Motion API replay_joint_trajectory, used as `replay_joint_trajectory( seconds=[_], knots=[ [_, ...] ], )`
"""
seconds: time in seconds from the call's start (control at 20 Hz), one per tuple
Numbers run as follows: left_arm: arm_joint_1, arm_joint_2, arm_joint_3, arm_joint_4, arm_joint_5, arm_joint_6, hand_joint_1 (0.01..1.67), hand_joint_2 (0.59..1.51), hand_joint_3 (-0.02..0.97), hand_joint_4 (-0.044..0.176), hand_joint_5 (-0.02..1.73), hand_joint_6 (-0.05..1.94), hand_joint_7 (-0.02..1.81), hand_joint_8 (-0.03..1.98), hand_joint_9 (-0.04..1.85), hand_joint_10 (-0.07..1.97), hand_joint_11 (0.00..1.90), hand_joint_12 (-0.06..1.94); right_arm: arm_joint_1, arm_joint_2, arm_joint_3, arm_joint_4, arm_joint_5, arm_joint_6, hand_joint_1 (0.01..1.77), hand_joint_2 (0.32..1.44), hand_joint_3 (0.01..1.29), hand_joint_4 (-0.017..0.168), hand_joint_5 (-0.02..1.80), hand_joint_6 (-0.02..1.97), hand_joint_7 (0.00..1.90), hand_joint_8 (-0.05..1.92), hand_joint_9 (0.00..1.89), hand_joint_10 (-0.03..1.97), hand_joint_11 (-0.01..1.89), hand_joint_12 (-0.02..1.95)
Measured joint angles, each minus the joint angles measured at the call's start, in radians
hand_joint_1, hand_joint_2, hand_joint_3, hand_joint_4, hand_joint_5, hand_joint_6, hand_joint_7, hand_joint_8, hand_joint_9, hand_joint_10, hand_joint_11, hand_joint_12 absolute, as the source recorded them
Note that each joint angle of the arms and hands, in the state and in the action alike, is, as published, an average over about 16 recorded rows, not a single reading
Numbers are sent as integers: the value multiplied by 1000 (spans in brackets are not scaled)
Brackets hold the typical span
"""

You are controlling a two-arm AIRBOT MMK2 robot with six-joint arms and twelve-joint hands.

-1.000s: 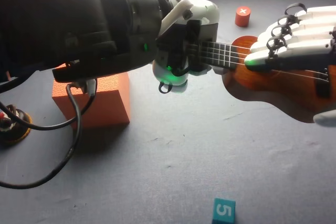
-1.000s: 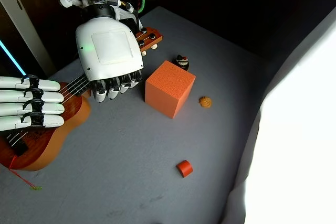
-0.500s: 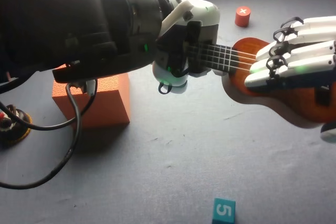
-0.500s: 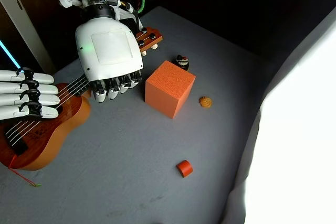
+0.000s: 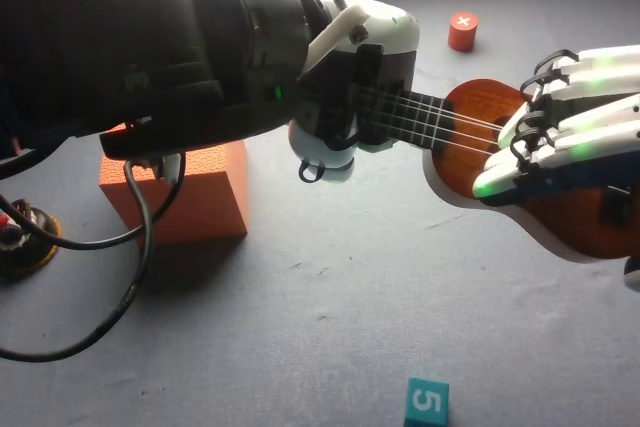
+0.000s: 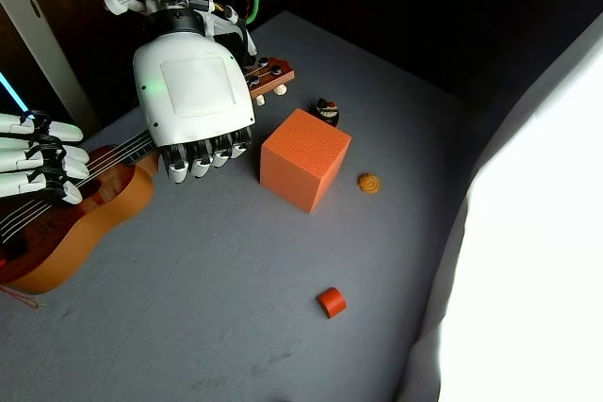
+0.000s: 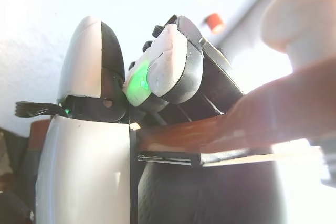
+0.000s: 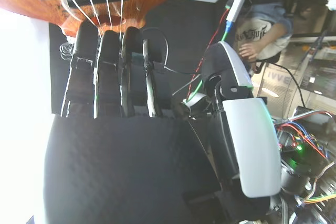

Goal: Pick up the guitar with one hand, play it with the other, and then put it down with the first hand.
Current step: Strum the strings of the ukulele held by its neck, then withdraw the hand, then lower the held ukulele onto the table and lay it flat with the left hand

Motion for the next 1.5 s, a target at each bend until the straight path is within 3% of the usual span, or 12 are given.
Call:
replay_joint_trajectory(
  seconds=[0.45, 0.95, 1.2, 1.5],
  knots=[
    [0, 0, 2, 6, 0, -4, 1547, 1052, -13, -2, 1326, 1890, 1355, 1933, 1413, 1953, 1491, 1913, 19, 5, 4, 44, -3, -42, 556, 1312, 13, -1, 154, 303, 291, 14, 21, 624, 2, 1068],
    [1, 0, 5, 22, 4, -33, 1547, 1053, -13, -3, 1299, 1889, 1340, 1945, 1406, 1953, 1485, 1913, 25, -3, 21, 231, -119, -170, 547, 1312, 14, -2, 100, 348, 232, 14, 22, 543, 20, 1028],
    [13, 5, -5, 55, 19, -100, 1547, 1053, -13, -3, 1300, 1888, 1336, 1946, 1406, 1952, 1489, 1913, 24, -9, 36, 376, -188, -219, 544, 1312, 14, -1, 91, 349, 216, 14, 21, 527, 21, 1048],
    [57, 22, -33, 157, 46, -271, 1547, 1053, -13, -3, 1298, 1888, 1332, 1949, 1404, 1952, 1485, 1914, 23, -14, 50, 513, -243, -253, 547, 1313, 14, -1, 86, 343, 205, 14, 21, 504, 21, 1031]
  ],
)
